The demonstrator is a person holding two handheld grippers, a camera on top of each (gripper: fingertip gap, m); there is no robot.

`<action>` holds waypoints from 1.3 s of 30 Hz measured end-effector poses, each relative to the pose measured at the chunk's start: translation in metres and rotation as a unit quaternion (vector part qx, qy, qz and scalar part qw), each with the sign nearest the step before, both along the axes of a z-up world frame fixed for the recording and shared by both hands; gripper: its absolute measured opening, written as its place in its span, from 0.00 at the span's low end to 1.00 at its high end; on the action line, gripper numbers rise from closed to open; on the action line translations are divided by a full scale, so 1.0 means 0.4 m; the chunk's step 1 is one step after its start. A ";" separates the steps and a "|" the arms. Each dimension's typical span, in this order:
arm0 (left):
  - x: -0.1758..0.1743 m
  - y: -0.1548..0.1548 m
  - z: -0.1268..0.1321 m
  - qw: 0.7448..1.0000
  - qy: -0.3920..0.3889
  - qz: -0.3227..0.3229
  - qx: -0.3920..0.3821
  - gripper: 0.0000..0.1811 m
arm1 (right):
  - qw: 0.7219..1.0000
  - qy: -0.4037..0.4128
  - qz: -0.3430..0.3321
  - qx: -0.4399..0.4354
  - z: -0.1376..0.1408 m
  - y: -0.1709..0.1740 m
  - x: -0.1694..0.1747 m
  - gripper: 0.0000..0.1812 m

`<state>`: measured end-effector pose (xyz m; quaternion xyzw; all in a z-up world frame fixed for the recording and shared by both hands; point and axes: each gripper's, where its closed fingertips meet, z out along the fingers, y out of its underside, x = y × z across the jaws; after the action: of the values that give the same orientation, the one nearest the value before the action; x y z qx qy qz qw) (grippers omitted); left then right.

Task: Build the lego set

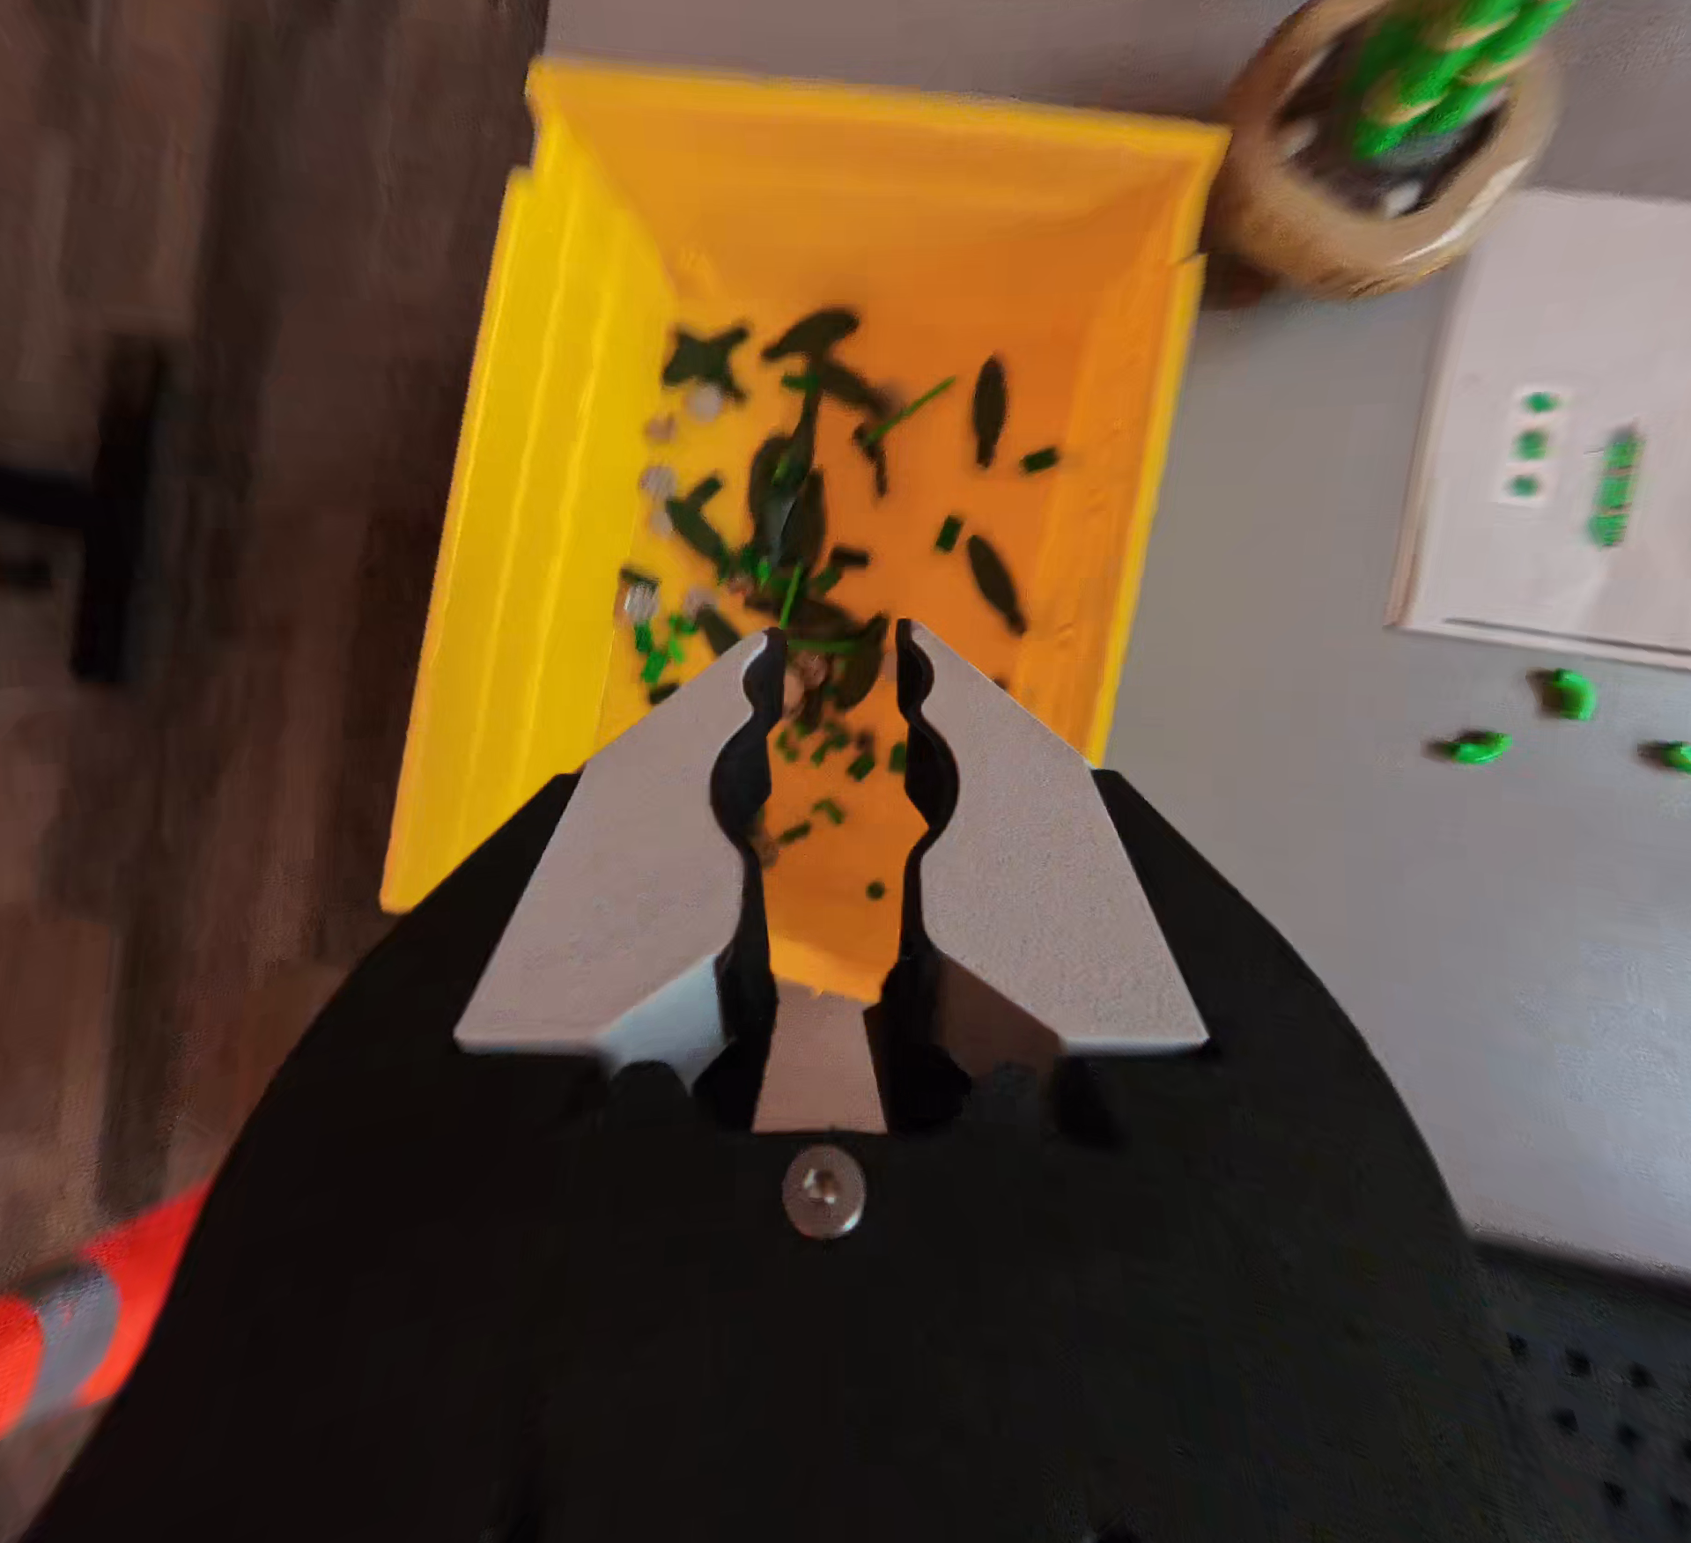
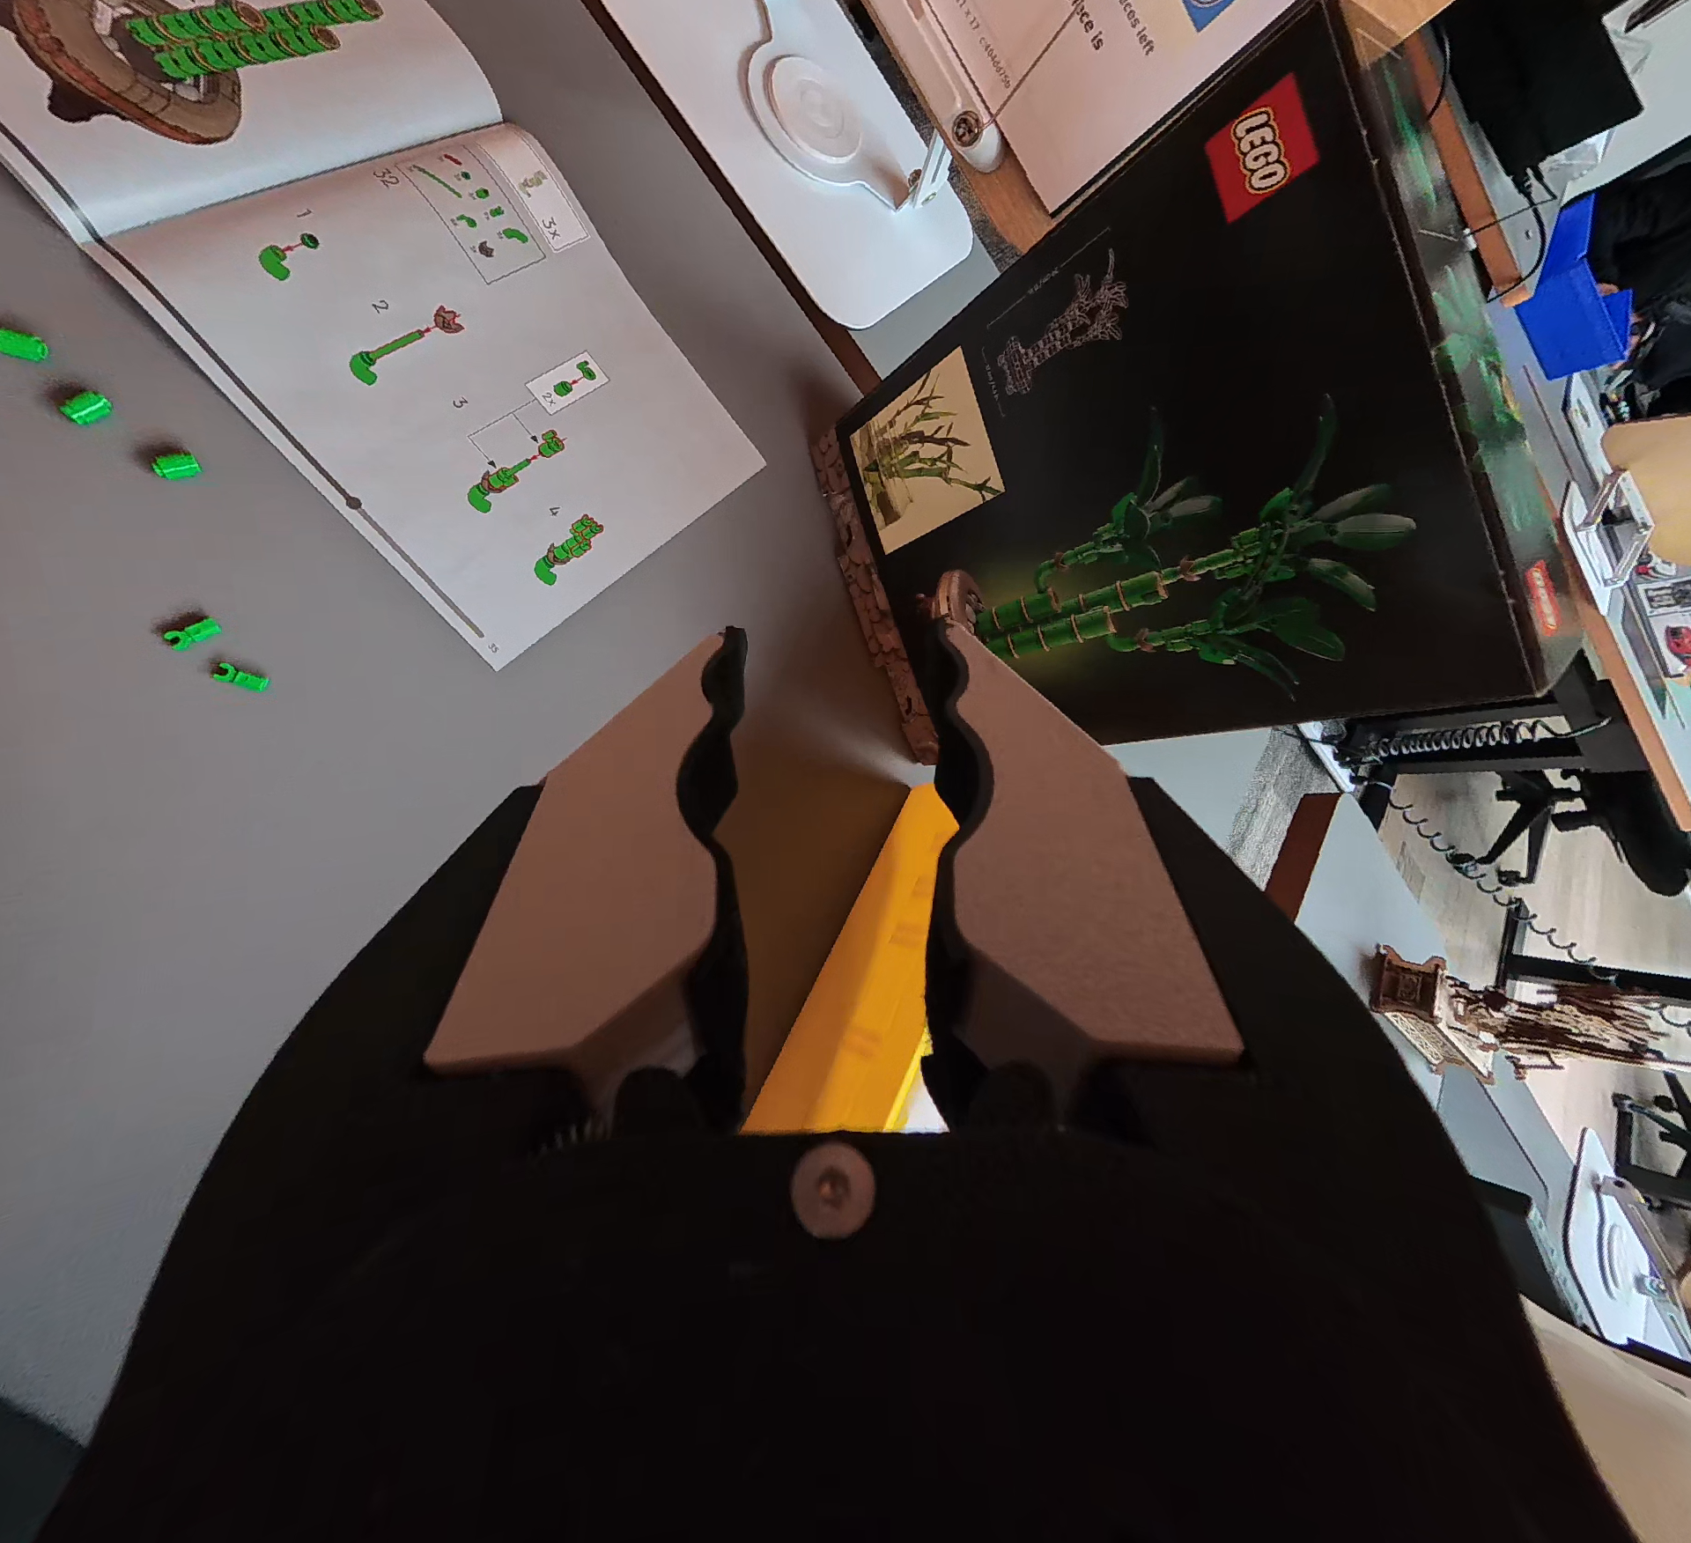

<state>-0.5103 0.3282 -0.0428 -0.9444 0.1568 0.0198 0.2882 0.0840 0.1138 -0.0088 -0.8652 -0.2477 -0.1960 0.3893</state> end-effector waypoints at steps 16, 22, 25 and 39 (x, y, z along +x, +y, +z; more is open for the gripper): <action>-0.219 0.031 -0.313 0.976 -0.047 0.088 -0.195 0.07 | 0.999 -0.018 -0.010 -0.038 -0.045 0.011 -0.002 0.22; -0.216 0.048 -0.357 0.972 -0.052 0.086 -0.210 0.07 | 0.999 -0.021 -0.008 -0.042 -0.048 0.011 -0.004 0.22; -0.224 0.052 -0.371 0.971 -0.043 0.092 -0.216 0.07 | 0.999 -0.022 -0.007 -0.041 -0.047 0.010 -0.006 0.22; -0.227 0.070 -0.410 0.969 -0.038 0.097 -0.225 0.03 | 0.999 -0.021 -0.005 -0.041 -0.046 0.011 -0.007 0.22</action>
<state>-0.6010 0.3561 -0.2067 -0.9958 0.0534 -0.0244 0.0703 0.0813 0.1181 -0.0272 -0.8773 -0.2593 -0.2054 0.3478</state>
